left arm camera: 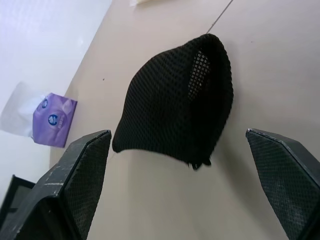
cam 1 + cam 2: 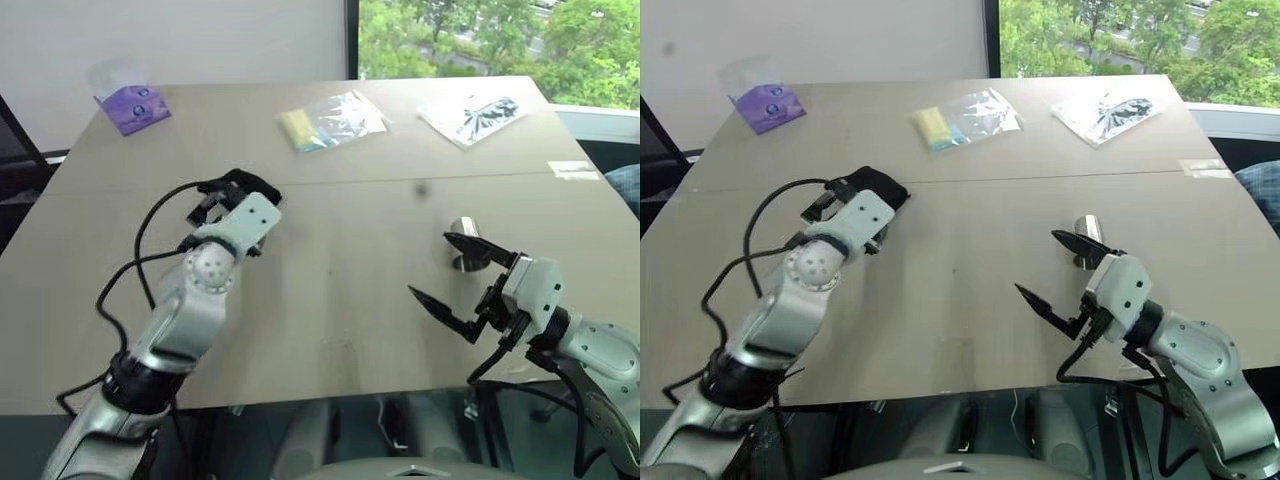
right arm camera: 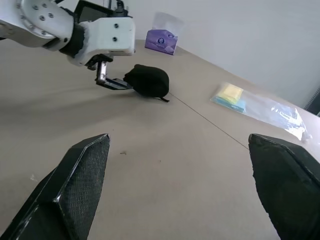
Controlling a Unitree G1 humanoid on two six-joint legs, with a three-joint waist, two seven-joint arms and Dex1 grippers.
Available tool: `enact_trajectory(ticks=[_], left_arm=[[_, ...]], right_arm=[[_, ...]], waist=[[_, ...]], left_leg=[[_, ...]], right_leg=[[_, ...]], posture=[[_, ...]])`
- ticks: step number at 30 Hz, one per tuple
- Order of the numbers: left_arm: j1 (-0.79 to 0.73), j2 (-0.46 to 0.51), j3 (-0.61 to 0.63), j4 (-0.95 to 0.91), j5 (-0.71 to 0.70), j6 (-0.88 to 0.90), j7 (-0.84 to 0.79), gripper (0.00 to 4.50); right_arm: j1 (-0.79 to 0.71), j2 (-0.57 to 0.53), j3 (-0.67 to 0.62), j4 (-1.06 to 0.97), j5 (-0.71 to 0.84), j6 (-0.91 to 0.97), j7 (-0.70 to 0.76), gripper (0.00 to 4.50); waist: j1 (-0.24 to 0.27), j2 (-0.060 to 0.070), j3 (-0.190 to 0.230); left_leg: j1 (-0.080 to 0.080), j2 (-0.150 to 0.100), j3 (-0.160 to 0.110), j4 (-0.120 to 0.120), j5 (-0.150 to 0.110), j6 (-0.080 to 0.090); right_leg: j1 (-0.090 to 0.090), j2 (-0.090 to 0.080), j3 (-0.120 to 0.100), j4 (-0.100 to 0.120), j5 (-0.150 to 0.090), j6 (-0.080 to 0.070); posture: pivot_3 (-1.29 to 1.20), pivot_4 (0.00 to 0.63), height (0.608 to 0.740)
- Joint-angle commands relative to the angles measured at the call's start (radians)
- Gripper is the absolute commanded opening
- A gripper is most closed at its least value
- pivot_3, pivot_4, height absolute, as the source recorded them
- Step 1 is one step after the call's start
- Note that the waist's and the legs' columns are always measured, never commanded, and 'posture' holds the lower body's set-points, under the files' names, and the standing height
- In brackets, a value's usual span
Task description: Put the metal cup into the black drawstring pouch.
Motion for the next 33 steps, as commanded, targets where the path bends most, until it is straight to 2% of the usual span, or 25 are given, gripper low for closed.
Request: enact_trajectory(ticks=[1, 10, 13, 15, 18, 19, 20, 21, 22, 26, 33], left_arm=[[-0.059, -0.016, -0.032, 0.060, 0.082, 0.022, 0.019, 4.49], [-0.172, -0.105, -0.003, 0.278, 0.114, -0.007, 0.037, 4.49], [-0.173, -0.116, 0.012, 0.310, 0.103, -0.025, 0.024, 3.84], [-0.173, -0.114, 0.015, 0.326, 0.110, -0.042, 0.024, 2.99], [-0.171, -0.111, 0.028, 0.346, 0.110, -0.066, 0.024, 1.41], [-0.172, -0.112, 0.035, 0.352, 0.106, -0.072, 0.024, 1.24], [-0.172, -0.114, 0.046, 0.357, 0.099, -0.080, 0.023, 0.59], [-0.173, -0.114, 0.054, 0.358, 0.093, -0.088, 0.019, 0.21], [-0.172, -0.114, 0.064, 0.356, 0.087, -0.098, 0.011, 0.05], [-0.163, -0.124, 0.121, 0.317, 0.033, -0.086, -0.046, 0.05], [-0.146, -0.140, 0.239, 0.190, -0.116, 0.035, -0.181, 0.05]], right_arm=[[-0.005, 0.004, -0.015, -0.037, 0.004, -0.010, -0.015, 4.50], [0.000, 0.004, -0.001, -0.036, -0.005, -0.015, -0.021, 4.50], [-0.005, 0.004, 0.002, -0.031, -0.005, -0.014, -0.020, 4.50], [-0.006, 0.004, 0.004, -0.026, -0.007, -0.016, -0.019, 4.50], [-0.005, 0.005, 0.008, -0.022, -0.012, -0.019, -0.019, 4.50], [-0.005, 0.006, 0.011, -0.020, -0.015, -0.019, -0.020, 4.50], [-0.006, 0.007, 0.014, -0.019, -0.021, -0.019, -0.022, 4.50], [-0.007, 0.009, 0.015, -0.017, -0.028, -0.020, -0.026, 4.50], [-0.007, 0.010, 0.016, -0.016, -0.033, -0.020, -0.028, 4.50], [-0.007, 0.021, 0.008, -0.012, -0.047, -0.012, -0.047, 4.50], [-0.012, 0.012, -0.012, -0.021, -0.105, 0.068, -0.117, 4.50]], waist=[[-0.001, 0.000, 0.000], [0.000, 0.000, 0.000], [-0.001, 0.000, 0.000], [0.000, 0.000, 0.000], [0.001, 0.000, 0.000], [0.002, 0.000, 0.000], [0.001, 0.000, 0.000], [0.001, 0.000, 0.000], [0.001, 0.000, 0.000], [0.002, 0.000, 0.000], [0.001, 0.000, 0.000]], left_leg=[[-0.001, 0.000, 0.000, 0.000, 0.000, 0.000], [-0.007, -0.001, -0.001, 0.002, 0.000, -0.001], [-0.006, -0.001, -0.001, 0.002, 0.000, -0.001], [-0.006, -0.001, -0.001, 0.002, 0.000, -0.001], [-0.007, -0.001, -0.002, 0.002, 0.000, -0.001], [-0.007, -0.001, -0.002, 0.002, 0.000, -0.001], [-0.007, -0.001, -0.002, 0.002, 0.000, -0.001], [-0.007, -0.001, -0.002, 0.002, 0.000, -0.001], [-0.007, -0.001, -0.002, 0.002, 0.000, -0.001], [-0.007, -0.001, -0.002, 0.003, 0.000, -0.001], [-0.007, -0.001, -0.002, 0.003, 0.001, -0.001]], right_leg=[[-0.001, 0.000, 0.000, 0.000, 0.000, 0.000], [-0.006, -0.001, -0.001, 0.002, 0.000, 0.000], [-0.006, -0.001, -0.001, 0.002, 0.000, 0.000], [-0.006, -0.001, -0.001, 0.002, 0.000, 0.000], [-0.006, -0.001, -0.001, 0.002, 0.000, 0.000], [-0.006, -0.001, -0.001, 0.002, 0.000, 0.000], [-0.006, -0.001, -0.001, 0.002, 0.000, 0.000], [-0.006, -0.001, -0.001, 0.002, 0.000, 0.000], [-0.006, -0.001, -0.001, 0.002, 0.000, 0.000], [-0.006, -0.001, -0.001, 0.003, 0.000, 0.000], [-0.006, -0.001, -0.001, 0.003, 0.000, 0.000]], posture=[[0.00, 0.150, 0.740], [0.00, 0.150, 0.740], [0.00, 0.150, 0.740], [0.00, 0.150, 0.740], [0.00, 0.150, 0.740], [0.00, 0.150, 0.740], [0.00, 0.150, 0.740], [0.00, 0.150, 0.740], [0.00, 0.150, 0.740], [0.00, 0.150, 0.740], [0.00, 0.150, 0.740]])
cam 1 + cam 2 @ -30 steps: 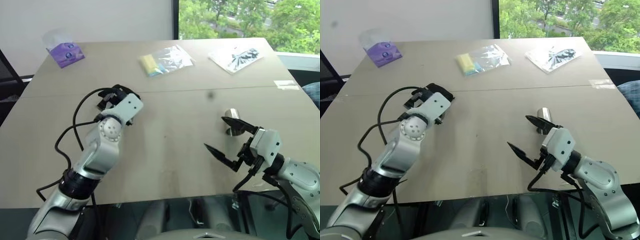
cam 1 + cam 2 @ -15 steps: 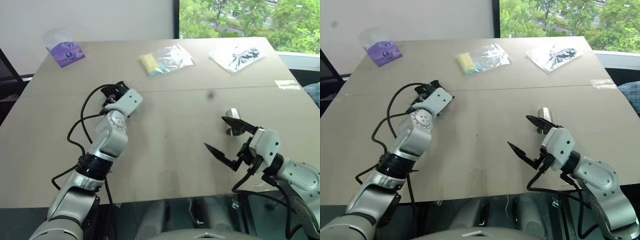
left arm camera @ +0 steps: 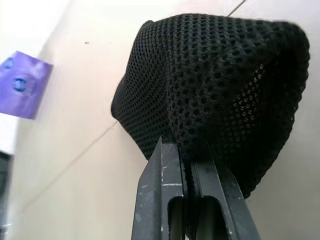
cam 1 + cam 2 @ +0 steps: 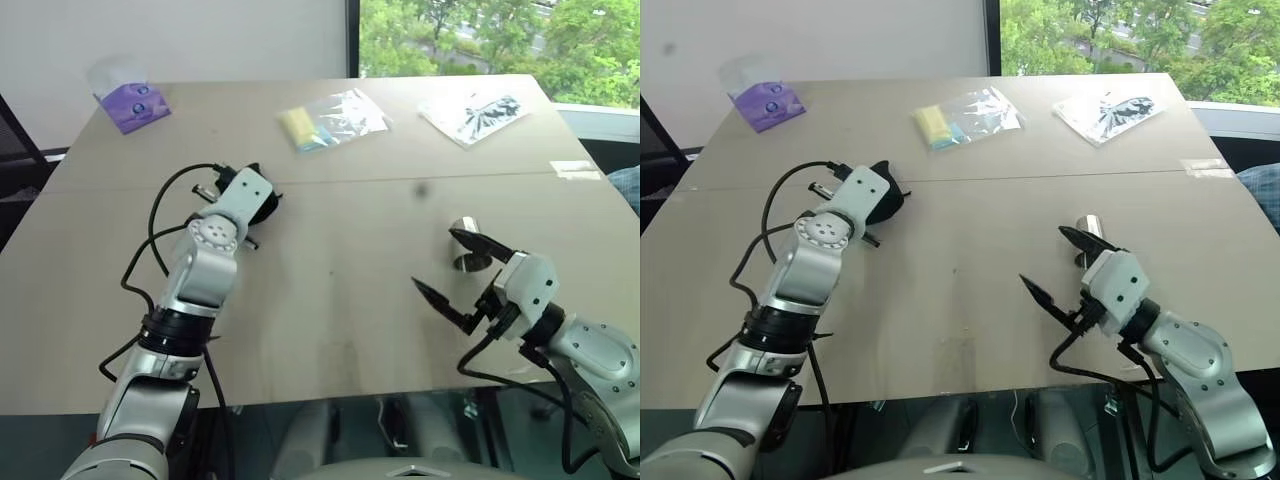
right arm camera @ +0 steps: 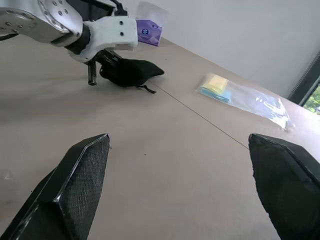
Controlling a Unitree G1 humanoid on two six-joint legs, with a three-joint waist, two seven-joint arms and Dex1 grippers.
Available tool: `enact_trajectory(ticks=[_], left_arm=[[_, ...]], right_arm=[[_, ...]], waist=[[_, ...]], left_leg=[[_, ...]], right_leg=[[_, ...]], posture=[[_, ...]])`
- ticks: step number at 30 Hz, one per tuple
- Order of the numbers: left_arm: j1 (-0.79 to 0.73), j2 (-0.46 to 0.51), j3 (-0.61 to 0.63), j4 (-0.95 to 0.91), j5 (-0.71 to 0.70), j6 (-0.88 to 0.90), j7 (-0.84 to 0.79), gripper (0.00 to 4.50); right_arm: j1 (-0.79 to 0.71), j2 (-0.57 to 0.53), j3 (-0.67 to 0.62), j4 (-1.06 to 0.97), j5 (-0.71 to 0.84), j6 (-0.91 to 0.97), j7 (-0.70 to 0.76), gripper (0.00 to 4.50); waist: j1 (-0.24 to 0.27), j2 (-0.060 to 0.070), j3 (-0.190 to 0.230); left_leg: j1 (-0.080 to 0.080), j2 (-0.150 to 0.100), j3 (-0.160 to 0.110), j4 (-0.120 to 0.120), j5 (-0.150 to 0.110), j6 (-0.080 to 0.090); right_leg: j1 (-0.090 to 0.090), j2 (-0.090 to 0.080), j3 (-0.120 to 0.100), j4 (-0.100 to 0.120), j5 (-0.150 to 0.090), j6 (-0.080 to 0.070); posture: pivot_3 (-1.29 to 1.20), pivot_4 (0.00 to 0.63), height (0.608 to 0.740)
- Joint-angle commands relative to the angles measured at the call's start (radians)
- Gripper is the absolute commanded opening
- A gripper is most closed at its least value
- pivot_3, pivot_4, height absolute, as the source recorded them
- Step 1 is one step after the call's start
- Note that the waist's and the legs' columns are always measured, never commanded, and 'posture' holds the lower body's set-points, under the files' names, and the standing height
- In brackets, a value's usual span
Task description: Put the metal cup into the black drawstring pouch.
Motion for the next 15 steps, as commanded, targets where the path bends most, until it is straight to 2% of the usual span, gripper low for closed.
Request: enact_trajectory(ticks=[1, 4, 9, 15], left_arm=[[0.007, 0.006, 0.073, -0.088, -0.076, 0.051, -0.066, 0.05], [0.011, 0.009, 0.124, -0.112, -0.156, 0.126, -0.128, 0.05], [-0.015, -0.018, 0.234, -0.134, -0.365, 0.317, -0.258, 0.05], [-0.086, -0.055, 0.343, -0.110, -0.531, 0.499, -0.287, 0.05]], right_arm=[[-0.005, -0.025, -0.025, -0.037, -0.032, 0.033, -0.023, 4.50], [-0.007, -0.080, -0.033, -0.067, -0.101, 0.087, -0.038, 4.50], [-0.007, -0.152, -0.072, -0.084, -0.105, 0.155, -0.010, 4.50], [0.005, -0.185, -0.047, -0.017, -0.230, 0.097, -0.033, 4.50]], waist=[[-0.001, 0.000, 0.000], [-0.002, 0.000, 0.000], [-0.002, 0.000, 0.000], [-0.001, 0.000, 0.000]], left_leg=[[0.000, 0.000, 0.000, 0.000, 0.000, 0.000], [0.000, 0.000, 0.000, 0.000, 0.000, 0.000], [0.000, 0.000, 0.000, 0.001, 0.000, 0.000], [-0.001, 0.000, -0.001, 0.004, 0.000, 0.000]], right_leg=[[0.000, 0.000, 0.000, 0.000, 0.000, 0.000], [0.000, 0.000, 0.000, 0.000, 0.000, 0.000], [0.000, 0.000, -0.001, 0.001, 0.000, 0.000], [0.001, 0.000, -0.002, 0.001, 0.000, 0.000]], posture=[[0.00, 0.150, 0.740], [0.00, 0.150, 0.740], [0.00, 0.150, 0.740], [0.00, 0.150, 0.740]])
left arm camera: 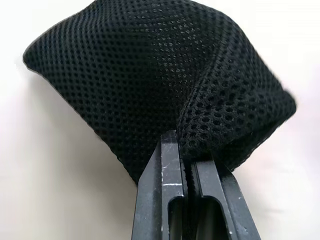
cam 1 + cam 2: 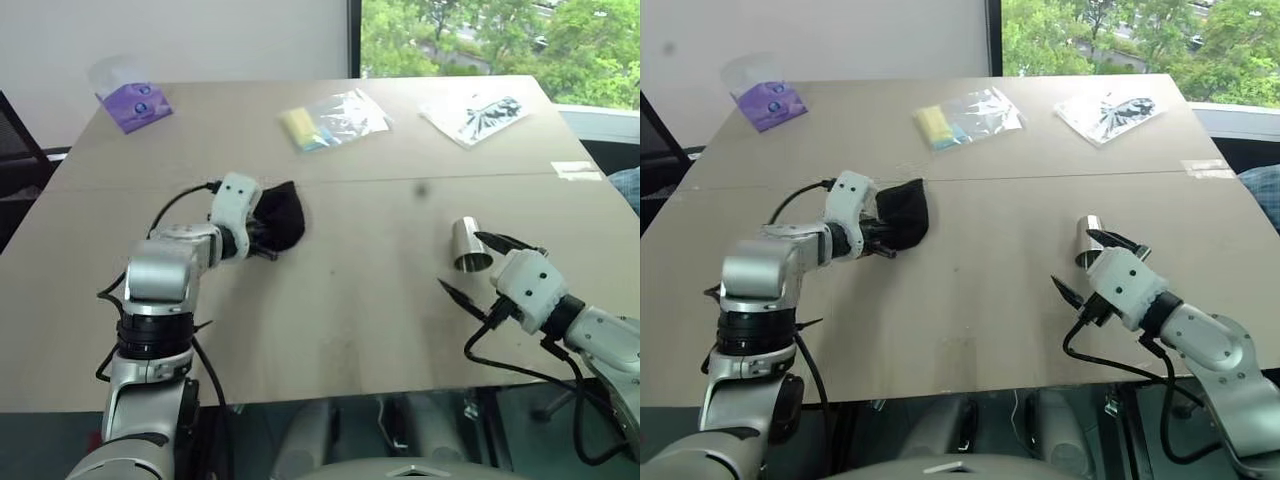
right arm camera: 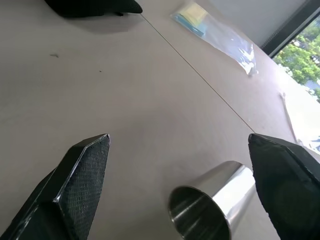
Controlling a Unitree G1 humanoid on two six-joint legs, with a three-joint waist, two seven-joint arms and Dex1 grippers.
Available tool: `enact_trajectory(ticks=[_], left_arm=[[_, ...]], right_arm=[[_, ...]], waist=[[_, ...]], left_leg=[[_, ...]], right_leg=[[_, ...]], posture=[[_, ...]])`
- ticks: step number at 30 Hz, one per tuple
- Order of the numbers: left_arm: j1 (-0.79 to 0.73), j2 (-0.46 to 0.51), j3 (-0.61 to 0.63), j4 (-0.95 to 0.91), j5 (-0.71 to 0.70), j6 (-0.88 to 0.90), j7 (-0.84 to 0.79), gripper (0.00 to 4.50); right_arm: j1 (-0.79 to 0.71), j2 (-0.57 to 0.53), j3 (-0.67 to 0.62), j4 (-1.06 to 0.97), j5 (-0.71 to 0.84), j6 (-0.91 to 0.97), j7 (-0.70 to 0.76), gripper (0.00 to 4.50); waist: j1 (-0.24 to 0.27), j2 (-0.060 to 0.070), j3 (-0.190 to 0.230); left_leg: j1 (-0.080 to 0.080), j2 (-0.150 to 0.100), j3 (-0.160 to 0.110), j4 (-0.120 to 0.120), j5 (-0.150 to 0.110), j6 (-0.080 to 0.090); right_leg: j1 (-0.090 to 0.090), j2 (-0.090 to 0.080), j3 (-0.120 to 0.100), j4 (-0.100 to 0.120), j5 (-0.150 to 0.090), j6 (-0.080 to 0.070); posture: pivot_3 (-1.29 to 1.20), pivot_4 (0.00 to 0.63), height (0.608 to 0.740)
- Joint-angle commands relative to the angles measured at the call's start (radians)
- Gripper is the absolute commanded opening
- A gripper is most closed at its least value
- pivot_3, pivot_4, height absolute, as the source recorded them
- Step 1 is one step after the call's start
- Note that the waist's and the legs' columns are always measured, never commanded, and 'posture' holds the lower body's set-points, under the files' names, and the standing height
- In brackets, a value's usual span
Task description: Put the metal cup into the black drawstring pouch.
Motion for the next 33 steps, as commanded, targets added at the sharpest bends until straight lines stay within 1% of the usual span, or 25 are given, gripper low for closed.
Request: enact_trajectory(ticks=[1, 5, 7, 9, 12, 15, 16, 21, 23, 24, 28, 31, 33], left_arm=[[-0.048, -0.006, 0.075, -0.013, -0.081, 0.087, -0.003, 0.05], [-0.046, 0.015, 0.064, -0.011, -0.108, 0.097, 0.022, 0.05], [-0.045, 0.019, 0.055, -0.020, -0.123, 0.104, 0.031, 0.05], [-0.036, 0.029, 0.020, -0.043, -0.129, 0.088, 0.042, 0.05], [-0.041, 0.022, 0.004, -0.064, -0.144, 0.093, 0.064, 0.05], [-0.052, 0.022, -0.001, -0.084, -0.161, 0.101, 0.078, 0.00], [-0.056, 0.022, 0.000, -0.087, -0.166, 0.103, 0.084, 0.00], [-0.064, 0.034, -0.007, -0.086, -0.179, 0.095, 0.109, 0.00], [-0.068, 0.037, -0.017, -0.091, -0.175, 0.086, 0.121, 0.00], [-0.073, 0.032, -0.016, -0.096, -0.176, 0.092, 0.130, 0.00], [-0.094, -0.038, 0.047, -0.114, -0.202, 0.115, 0.166, 0.00], [-0.113, -0.057, 0.054, -0.123, -0.215, 0.152, 0.186, 0.00], [-0.122, -0.068, 0.059, -0.120, -0.223, 0.166, 0.197, 0.00]], right_arm=[[0.001, 0.001, 0.004, 0.023, -0.066, -0.024, -0.025, 4.50], [-0.035, 0.022, 0.009, 0.097, -0.145, 0.012, -0.083, 4.50], [-0.048, 0.023, 0.005, 0.127, -0.167, 0.015, -0.089, 4.50], [-0.062, 0.008, 0.013, 0.173, -0.211, -0.010, -0.094, 4.50], [-0.108, 0.019, 0.027, 0.237, -0.237, -0.010, -0.101, 4.50], [-0.152, 0.030, 0.056, 0.292, -0.267, -0.018, -0.105, 3.62], [-0.164, 0.032, 0.066, 0.310, -0.280, -0.022, -0.108, 3.24], [-0.216, 0.050, 0.089, 0.364, -0.305, -0.039, -0.109, 0.97], [-0.232, 0.056, 0.089, 0.365, -0.300, -0.045, -0.100, 0.17], [-0.238, 0.059, 0.088, 0.363, -0.296, -0.045, -0.094, 0.07], [-0.255, 0.074, 0.082, 0.352, -0.261, -0.033, -0.060, 0.07], [-0.267, 0.089, 0.069, 0.343, -0.228, -0.007, -0.037, 0.07], [-0.278, 0.114, 0.048, 0.326, -0.180, 0.017, -0.024, 0.07]], waist=[[0.000, 0.000, 0.000], [-0.004, 0.000, 0.000], [-0.002, 0.000, 0.000], [-0.001, 0.000, 0.000], [0.000, 0.000, 0.000], [-0.001, 0.000, 0.000], [-0.002, 0.000, 0.000], [-0.001, 0.000, 0.000], [-0.002, 0.000, 0.000], [-0.002, 0.000, 0.000], [0.002, 0.000, 0.000], [0.000, 0.000, 0.000], [-0.003, 0.000, 0.000]], left_leg=[[0.000, 0.000, 0.000, 0.000, 0.000, 0.000], [0.001, 0.000, 0.001, 0.000, 0.000, 0.000], [0.001, 0.000, 0.001, 0.000, 0.000, -0.001], [0.001, 0.000, 0.000, 0.000, 0.000, -0.001], [0.000, 0.000, 0.000, 0.001, 0.000, -0.001], [0.000, 0.000, 0.001, 0.001, 0.000, -0.001], [0.000, 0.000, 0.000, 0.001, 0.000, -0.001], [0.000, 0.000, 0.001, 0.001, 0.000, -0.001], [0.000, 0.000, 0.001, 0.001, 0.000, -0.001], [0.000, 0.000, 0.001, 0.001, 0.000, -0.001], [0.000, 0.000, 0.000, 0.001, 0.000, -0.001], [0.000, 0.000, 0.000, 0.002, 0.000, -0.001], [0.000, 0.000, 0.000, 0.002, 0.000, -0.001]], right_leg=[[0.000, 0.000, 0.000, 0.000, 0.000, 0.000], [0.000, 0.000, 0.001, 0.001, 0.000, 0.000], [0.000, 0.000, 0.001, 0.001, 0.000, 0.000], [0.000, 0.000, 0.001, 0.001, 0.000, 0.000], [0.000, 0.000, 0.001, 0.001, 0.000, 0.000], [0.000, 0.000, 0.001, 0.001, 0.000, 0.000], [0.000, 0.000, 0.001, 0.001, 0.000, 0.000], [0.000, 0.000, 0.002, 0.001, 0.000, 0.000], [0.000, 0.000, 0.001, 0.001, 0.000, 0.000], [0.000, 0.000, 0.002, 0.001, 0.000, 0.000], [0.000, 0.000, 0.001, 0.001, 0.000, 0.000], [0.000, 0.000, 0.001, 0.001, 0.000, 0.000], [0.000, 0.000, 0.001, 0.001, 0.000, 0.000]], posture=[[0.00, 0.150, 0.740], [0.00, 0.150, 0.740], [0.00, 0.150, 0.740], [0.00, 0.150, 0.740], [0.00, 0.150, 0.740], [0.00, 0.150, 0.740], [0.00, 0.150, 0.740], [0.00, 0.150, 0.740], [0.00, 0.150, 0.740], [0.00, 0.150, 0.740], [0.00, 0.150, 0.740], [0.00, 0.150, 0.740], [0.00, 0.150, 0.740]])
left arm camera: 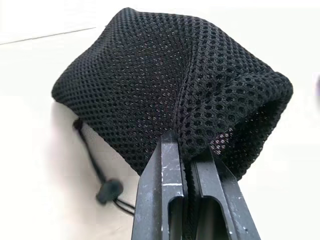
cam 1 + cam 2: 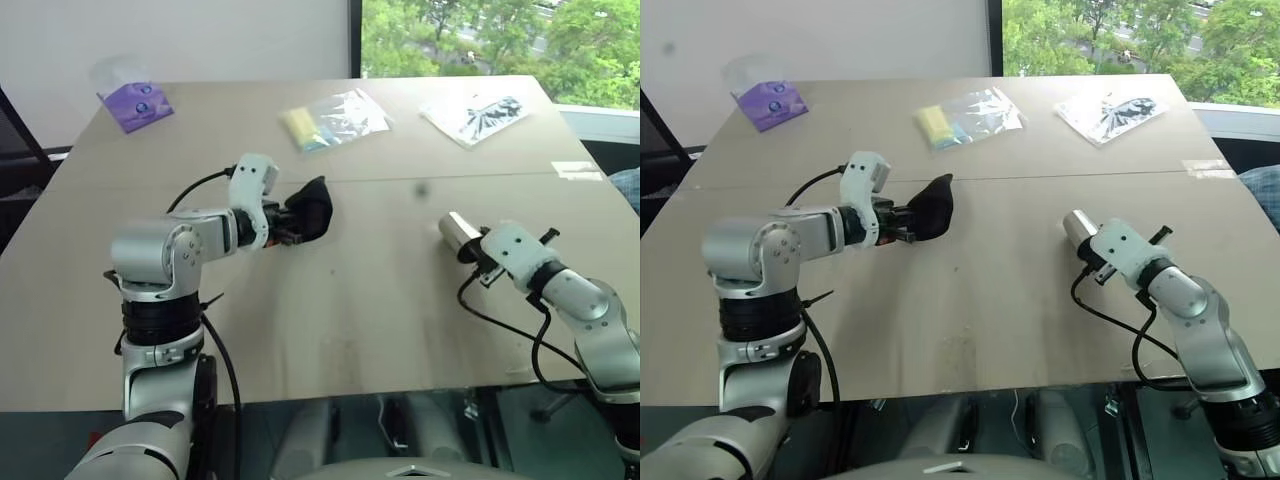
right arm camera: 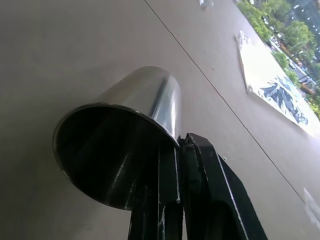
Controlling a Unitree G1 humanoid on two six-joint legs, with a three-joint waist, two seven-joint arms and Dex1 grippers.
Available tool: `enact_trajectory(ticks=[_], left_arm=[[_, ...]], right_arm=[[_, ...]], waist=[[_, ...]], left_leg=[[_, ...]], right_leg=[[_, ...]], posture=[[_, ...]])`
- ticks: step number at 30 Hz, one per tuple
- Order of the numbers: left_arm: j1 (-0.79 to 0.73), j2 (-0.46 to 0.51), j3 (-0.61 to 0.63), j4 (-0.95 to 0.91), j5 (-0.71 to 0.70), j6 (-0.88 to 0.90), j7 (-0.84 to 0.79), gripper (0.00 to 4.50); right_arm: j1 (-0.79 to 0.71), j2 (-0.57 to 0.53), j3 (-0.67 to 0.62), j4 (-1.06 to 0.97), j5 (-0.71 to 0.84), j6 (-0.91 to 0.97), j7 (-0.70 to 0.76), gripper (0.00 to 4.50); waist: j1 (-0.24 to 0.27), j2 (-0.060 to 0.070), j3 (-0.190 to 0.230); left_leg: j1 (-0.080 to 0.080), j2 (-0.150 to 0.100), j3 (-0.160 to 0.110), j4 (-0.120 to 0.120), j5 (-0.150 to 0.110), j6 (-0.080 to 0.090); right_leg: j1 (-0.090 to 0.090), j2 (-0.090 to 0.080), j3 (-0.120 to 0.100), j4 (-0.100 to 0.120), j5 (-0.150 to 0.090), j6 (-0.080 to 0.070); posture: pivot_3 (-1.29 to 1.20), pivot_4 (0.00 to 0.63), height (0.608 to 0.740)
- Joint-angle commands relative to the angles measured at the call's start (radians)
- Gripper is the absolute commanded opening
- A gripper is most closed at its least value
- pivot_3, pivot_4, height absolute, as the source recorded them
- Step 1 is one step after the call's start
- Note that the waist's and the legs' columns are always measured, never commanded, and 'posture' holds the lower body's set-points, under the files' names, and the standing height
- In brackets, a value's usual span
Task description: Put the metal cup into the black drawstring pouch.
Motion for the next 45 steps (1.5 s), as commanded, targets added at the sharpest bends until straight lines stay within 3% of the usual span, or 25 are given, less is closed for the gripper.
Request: enact_trajectory(ticks=[1, 6, 10, 17, 23, 30, 45], left_arm=[[-0.032, -0.018, 0.030, -0.037, -0.025, 0.031, 0.020, 0.00], [-0.075, -0.133, 0.080, 0.015, -0.028, 0.091, 0.066, 0.00], [-0.127, -0.218, 0.117, 0.088, -0.017, 0.127, 0.105, 0.00], [-0.198, -0.265, 0.172, 0.195, -0.036, 0.135, 0.131, 0.00], [-0.216, -0.290, 0.208, 0.234, -0.049, 0.135, 0.139, 0.00], [-0.206, -0.277, 0.178, 0.206, -0.087, 0.135, 0.143, 0.00], [-0.049, -0.188, 0.031, 0.042, -0.202, 0.135, 0.157, 0.00]], right_arm=[[-0.029, 0.038, -0.052, -0.070, 0.083, 0.043, 0.019, 0.07], [-0.051, 0.138, -0.084, -0.195, 0.307, 0.148, 0.077, 0.07], [-0.034, 0.151, -0.044, -0.252, 0.365, 0.171, 0.097, 0.07], [-0.035, 0.213, 0.028, -0.276, 0.445, 0.173, 0.094, 0.07], [-0.077, 0.263, 0.116, -0.207, 0.425, 0.125, 0.085, 0.07], [-0.129, 0.310, 0.135, -0.095, 0.395, 0.068, 0.054, 0.07], [-0.222, 0.389, 0.183, 0.231, 0.198, -0.006, -0.088, 0.07]], waist=[[-0.002, 0.000, 0.000], [0.000, 0.000, 0.000], [0.002, 0.000, 0.000], [-0.003, 0.000, 0.000], [-0.002, 0.000, 0.000], [-0.001, 0.000, 0.000], [-0.002, 0.000, 0.000]], left_leg=[[0.000, 0.000, 0.000, 0.000, 0.000, 0.000], [0.000, 0.000, -0.001, 0.000, 0.000, 0.000], [0.000, -0.001, -0.001, 0.001, 0.000, 0.000], [0.000, 0.000, -0.001, 0.001, 0.000, 0.000], [0.000, -0.001, -0.001, 0.001, 0.000, 0.000], [0.000, -0.001, -0.001, 0.001, 0.000, 0.000], [0.000, -0.001, -0.001, 0.000, 0.000, -0.001]], right_leg=[[0.000, 0.000, 0.000, 0.000, 0.000, 0.000], [0.000, 0.000, 0.000, 0.000, 0.000, 0.000], [0.000, 0.000, -0.001, 0.000, 0.000, 0.000], [0.000, 0.000, -0.001, 0.001, 0.000, 0.000], [0.000, 0.000, -0.001, 0.001, 0.000, 0.000], [0.000, 0.000, -0.001, 0.001, 0.000, 0.000], [-0.001, 0.000, 0.000, 0.001, 0.000, 0.000]], posture=[[0.00, 0.150, 0.740], [0.00, 0.150, 0.740], [0.00, 0.150, 0.740], [0.00, 0.150, 0.740], [0.00, 0.150, 0.740], [0.00, 0.150, 0.740], [0.00, 0.150, 0.740]])
